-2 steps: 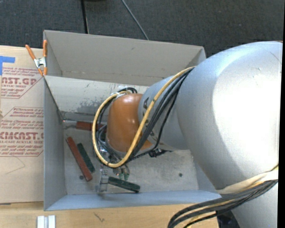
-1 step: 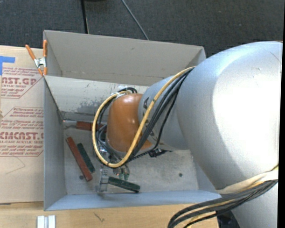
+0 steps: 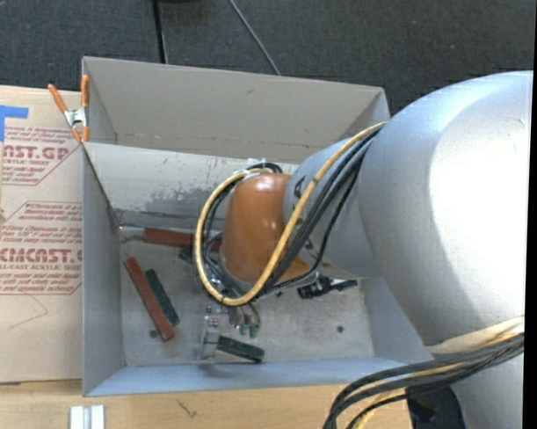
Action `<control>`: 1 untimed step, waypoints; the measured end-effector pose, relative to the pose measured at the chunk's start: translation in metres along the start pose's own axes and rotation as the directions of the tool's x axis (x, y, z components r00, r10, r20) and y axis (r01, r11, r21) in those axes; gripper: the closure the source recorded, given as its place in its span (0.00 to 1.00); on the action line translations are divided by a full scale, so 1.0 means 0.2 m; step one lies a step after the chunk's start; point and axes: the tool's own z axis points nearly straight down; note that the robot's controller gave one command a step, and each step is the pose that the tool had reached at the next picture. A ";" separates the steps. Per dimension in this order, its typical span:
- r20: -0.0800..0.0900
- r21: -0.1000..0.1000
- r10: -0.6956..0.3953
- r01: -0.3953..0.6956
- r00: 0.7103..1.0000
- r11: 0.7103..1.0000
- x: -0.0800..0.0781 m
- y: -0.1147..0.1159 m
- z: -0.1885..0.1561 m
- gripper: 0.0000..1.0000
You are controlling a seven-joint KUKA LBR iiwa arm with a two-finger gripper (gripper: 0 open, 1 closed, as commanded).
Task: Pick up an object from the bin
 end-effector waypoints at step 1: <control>0.003 0.005 0.023 -0.023 1.000 1.000 -0.05 -0.17 -0.09 0.00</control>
Offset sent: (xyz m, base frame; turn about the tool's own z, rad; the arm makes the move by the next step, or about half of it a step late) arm -0.0201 -0.0448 0.0644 -0.2911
